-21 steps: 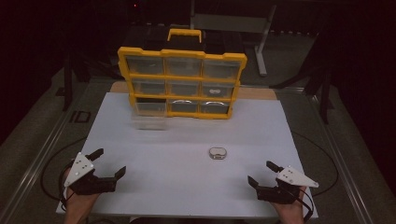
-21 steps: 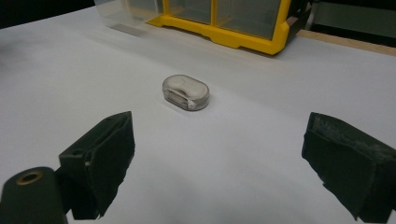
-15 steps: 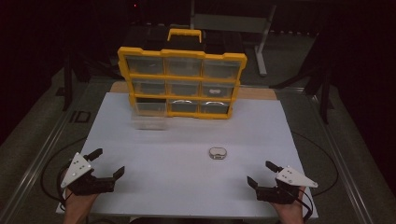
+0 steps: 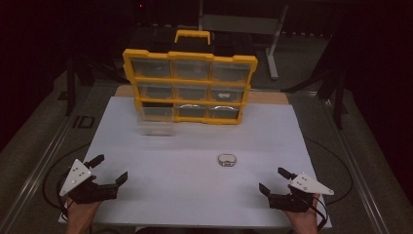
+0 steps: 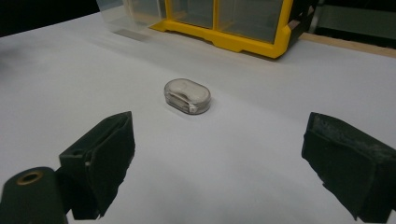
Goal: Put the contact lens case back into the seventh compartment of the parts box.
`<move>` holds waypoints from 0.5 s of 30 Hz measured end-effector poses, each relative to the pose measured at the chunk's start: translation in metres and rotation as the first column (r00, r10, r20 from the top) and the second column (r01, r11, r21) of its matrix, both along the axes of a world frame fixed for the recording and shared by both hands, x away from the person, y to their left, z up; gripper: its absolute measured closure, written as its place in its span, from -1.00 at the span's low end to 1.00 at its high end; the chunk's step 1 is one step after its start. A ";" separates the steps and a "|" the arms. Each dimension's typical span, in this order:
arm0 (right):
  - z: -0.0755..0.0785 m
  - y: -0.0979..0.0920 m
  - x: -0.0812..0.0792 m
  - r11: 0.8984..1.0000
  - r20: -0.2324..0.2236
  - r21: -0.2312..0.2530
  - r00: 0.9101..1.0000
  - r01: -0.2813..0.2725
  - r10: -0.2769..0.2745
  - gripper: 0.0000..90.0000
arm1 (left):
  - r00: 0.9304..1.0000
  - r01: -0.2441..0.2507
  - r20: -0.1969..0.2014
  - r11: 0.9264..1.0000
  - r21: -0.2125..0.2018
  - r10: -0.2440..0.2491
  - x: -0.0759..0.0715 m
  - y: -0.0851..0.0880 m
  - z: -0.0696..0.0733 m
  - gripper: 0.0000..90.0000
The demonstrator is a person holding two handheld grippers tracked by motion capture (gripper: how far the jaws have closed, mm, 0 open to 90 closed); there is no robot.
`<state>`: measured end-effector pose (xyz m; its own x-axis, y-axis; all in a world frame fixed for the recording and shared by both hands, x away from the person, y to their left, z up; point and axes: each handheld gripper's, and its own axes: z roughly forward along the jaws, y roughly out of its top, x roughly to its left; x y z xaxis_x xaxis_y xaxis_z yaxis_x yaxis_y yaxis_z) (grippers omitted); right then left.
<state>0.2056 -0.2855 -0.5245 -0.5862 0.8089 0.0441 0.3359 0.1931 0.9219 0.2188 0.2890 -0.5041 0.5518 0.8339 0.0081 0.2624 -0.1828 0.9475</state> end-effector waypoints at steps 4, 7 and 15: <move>-0.001 -0.001 0.003 1.000 -0.021 -0.015 1.000 0.005 -0.005 -0.75 | 1.000 0.000 -0.008 1.000 0.015 0.000 0.002 -0.002 -0.001 -0.99; 0.002 -0.001 0.003 1.000 -0.030 -0.015 1.000 -0.003 0.002 -0.79 | 1.000 0.008 -0.013 0.999 0.033 -0.008 0.003 -0.007 -0.003 -0.98; 0.011 0.004 0.006 1.000 -0.044 -0.030 0.999 0.000 -0.001 -0.84 | 1.000 0.006 -0.019 0.999 0.041 -0.005 0.003 -0.008 -0.004 -0.99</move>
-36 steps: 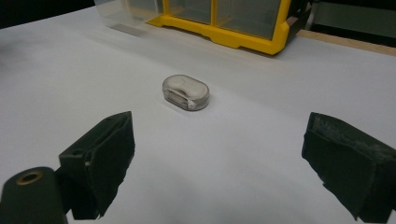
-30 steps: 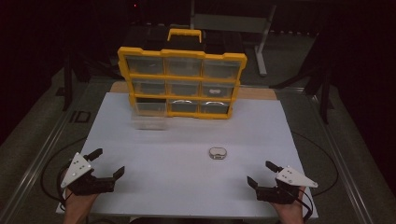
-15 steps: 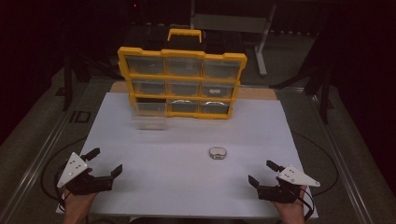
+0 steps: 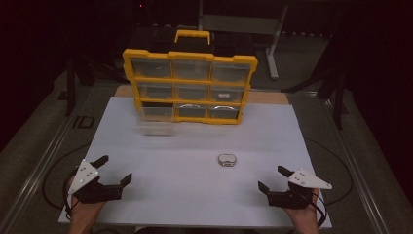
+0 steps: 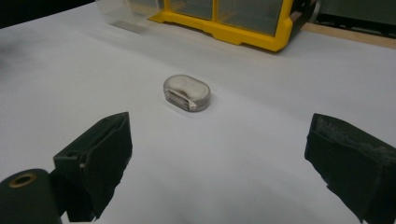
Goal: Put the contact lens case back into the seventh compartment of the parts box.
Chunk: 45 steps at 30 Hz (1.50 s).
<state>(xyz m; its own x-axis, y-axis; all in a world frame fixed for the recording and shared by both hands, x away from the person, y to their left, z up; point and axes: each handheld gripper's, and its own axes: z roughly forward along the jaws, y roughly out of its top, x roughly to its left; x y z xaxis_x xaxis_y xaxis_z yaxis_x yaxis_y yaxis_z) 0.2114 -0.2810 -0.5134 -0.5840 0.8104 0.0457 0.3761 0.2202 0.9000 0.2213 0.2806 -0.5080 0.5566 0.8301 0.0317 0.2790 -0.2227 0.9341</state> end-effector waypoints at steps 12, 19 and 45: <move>0.016 -0.001 0.009 1.000 -0.016 -0.013 1.000 -0.016 0.016 -0.84 | 1.000 -0.009 -0.001 1.000 0.008 0.009 -0.001 -0.002 -0.002 -0.99; 0.025 0.004 0.018 0.999 -0.043 -0.040 0.999 -0.036 0.034 -0.84 | 1.000 -0.013 -0.002 1.000 0.008 0.013 -0.001 -0.002 -0.002 -0.99; 0.045 0.024 0.049 0.994 -0.103 -0.072 0.992 -0.086 0.079 -0.84 | 1.000 -0.016 -0.001 1.000 0.007 0.016 -0.001 -0.003 -0.004 -0.99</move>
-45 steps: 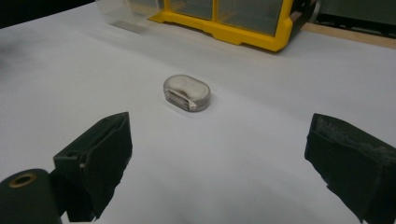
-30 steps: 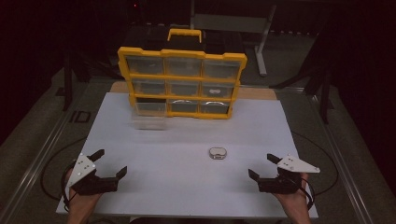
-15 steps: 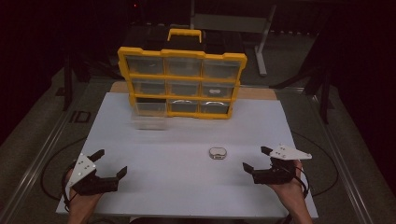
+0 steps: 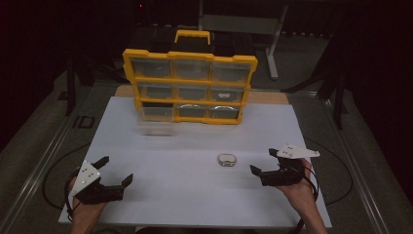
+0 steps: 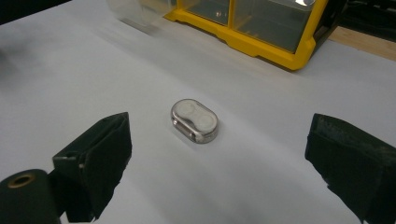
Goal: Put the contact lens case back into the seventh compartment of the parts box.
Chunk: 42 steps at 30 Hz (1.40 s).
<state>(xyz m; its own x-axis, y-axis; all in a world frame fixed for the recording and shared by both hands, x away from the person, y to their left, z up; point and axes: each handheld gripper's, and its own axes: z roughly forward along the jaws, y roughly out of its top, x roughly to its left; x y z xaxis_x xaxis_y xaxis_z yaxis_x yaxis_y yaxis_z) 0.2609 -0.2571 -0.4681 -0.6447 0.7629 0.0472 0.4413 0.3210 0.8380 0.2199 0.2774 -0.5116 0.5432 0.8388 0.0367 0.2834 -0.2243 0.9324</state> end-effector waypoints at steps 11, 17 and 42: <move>0.012 0.013 0.013 0.998 0.004 -0.057 0.999 -0.034 0.034 -0.84 | 1.000 0.002 -0.001 1.000 0.007 -0.002 0.000 0.000 0.000 -0.99; 0.018 0.018 0.022 0.994 0.004 -0.102 0.999 -0.050 0.051 -0.84 | 1.000 0.001 0.000 1.000 0.007 -0.001 0.000 0.000 0.000 -0.99; 0.036 0.025 0.057 0.972 -0.008 -0.206 0.994 -0.108 0.109 -0.84 | 1.000 0.002 -0.007 1.000 0.010 -0.002 0.001 -0.001 -0.002 -0.99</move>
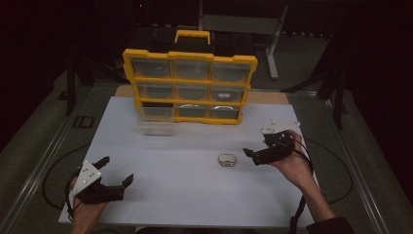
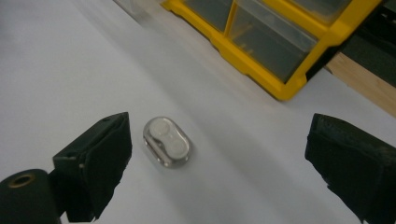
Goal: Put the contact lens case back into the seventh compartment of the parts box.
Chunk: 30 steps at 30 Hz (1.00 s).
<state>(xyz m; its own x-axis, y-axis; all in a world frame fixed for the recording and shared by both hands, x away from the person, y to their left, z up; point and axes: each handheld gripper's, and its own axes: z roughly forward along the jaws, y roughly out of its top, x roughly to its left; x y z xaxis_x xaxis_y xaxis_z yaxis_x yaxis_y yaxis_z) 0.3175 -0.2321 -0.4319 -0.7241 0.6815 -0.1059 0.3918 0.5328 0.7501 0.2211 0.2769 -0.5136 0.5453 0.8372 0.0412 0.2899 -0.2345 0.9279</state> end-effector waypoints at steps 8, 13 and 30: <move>0.002 0.003 0.016 1.000 -0.011 -0.013 1.000 -0.024 0.024 -0.84 | 1.000 0.003 -0.005 1.000 0.005 -0.003 0.001 -0.001 -0.002 -0.99; -0.005 0.005 0.026 0.999 -0.031 -0.033 0.999 -0.036 0.035 -0.84 | 1.000 0.006 -0.007 1.000 0.004 -0.006 0.001 -0.002 -0.002 -0.99; -0.032 0.031 0.044 0.982 -0.094 -0.152 0.991 -0.111 0.097 -0.84 | 1.000 0.012 -0.008 1.000 0.008 -0.012 0.001 -0.003 -0.002 -0.99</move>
<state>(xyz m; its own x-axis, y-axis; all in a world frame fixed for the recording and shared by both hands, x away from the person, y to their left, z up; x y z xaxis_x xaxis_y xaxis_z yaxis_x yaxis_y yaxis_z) 0.3614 -0.2012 -0.4639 -0.8014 0.5817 -0.1392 0.3875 0.6822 0.6201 0.2225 0.2742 -0.5161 0.5556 0.8303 0.0434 0.2943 -0.2452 0.9237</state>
